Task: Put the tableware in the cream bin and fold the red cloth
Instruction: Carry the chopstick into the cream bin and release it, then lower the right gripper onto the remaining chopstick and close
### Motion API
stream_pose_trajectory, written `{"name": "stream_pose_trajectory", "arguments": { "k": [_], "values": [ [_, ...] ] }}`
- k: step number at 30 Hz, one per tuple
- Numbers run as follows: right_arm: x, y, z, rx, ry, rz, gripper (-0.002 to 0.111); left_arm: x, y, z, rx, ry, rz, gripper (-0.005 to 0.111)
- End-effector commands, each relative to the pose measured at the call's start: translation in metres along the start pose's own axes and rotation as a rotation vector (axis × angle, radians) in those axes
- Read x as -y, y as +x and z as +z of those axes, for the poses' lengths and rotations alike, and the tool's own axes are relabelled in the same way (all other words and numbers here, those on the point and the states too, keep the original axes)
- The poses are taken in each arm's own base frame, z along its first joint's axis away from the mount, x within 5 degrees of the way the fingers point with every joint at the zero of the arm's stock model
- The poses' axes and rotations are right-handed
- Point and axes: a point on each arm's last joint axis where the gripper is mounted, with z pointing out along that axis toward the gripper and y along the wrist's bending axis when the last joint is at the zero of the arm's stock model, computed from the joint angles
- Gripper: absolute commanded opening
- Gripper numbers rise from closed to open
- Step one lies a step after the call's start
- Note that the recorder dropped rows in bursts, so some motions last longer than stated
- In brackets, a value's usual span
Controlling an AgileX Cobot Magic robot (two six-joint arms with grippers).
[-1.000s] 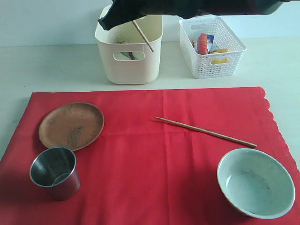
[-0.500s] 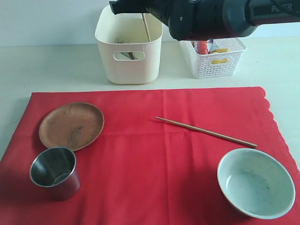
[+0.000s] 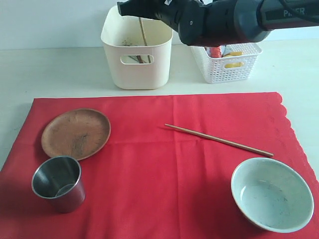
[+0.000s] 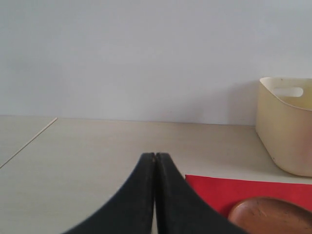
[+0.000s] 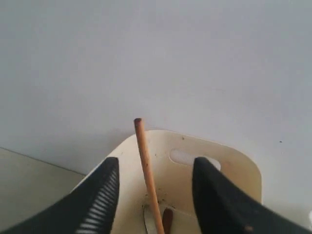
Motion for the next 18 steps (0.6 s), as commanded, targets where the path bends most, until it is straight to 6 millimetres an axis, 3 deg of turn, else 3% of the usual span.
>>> {"name": "stream_pose_trajectory", "arguments": {
  "k": [1, 7, 11, 14, 18],
  "values": [
    [0.000, -0.014, -0.007, -0.014, -0.018, 0.003, 0.060, 0.000, 0.000, 0.000, 0.007, 0.006, 0.004, 0.003],
    [-0.001, -0.055, -0.031, -0.025, -0.063, -0.035, 0.056, 0.000, 0.000, 0.000, 0.007, 0.006, 0.004, 0.003],
    [0.006, -0.077, -0.054, -0.134, -0.115, -0.034, 0.051, 0.000, 0.000, 0.000, 0.007, 0.006, 0.004, 0.003],
    [0.017, -0.079, -0.069, -0.295, -0.158, -0.064, 0.048, 0.000, 0.000, 0.000, 0.007, 0.006, 0.004, 0.003],
    [0.026, -0.061, -0.084, -0.561, -0.207, -0.179, 0.042, 0.000, 0.000, 0.000, 0.007, 0.006, 0.004, 0.003]
  ]
}}
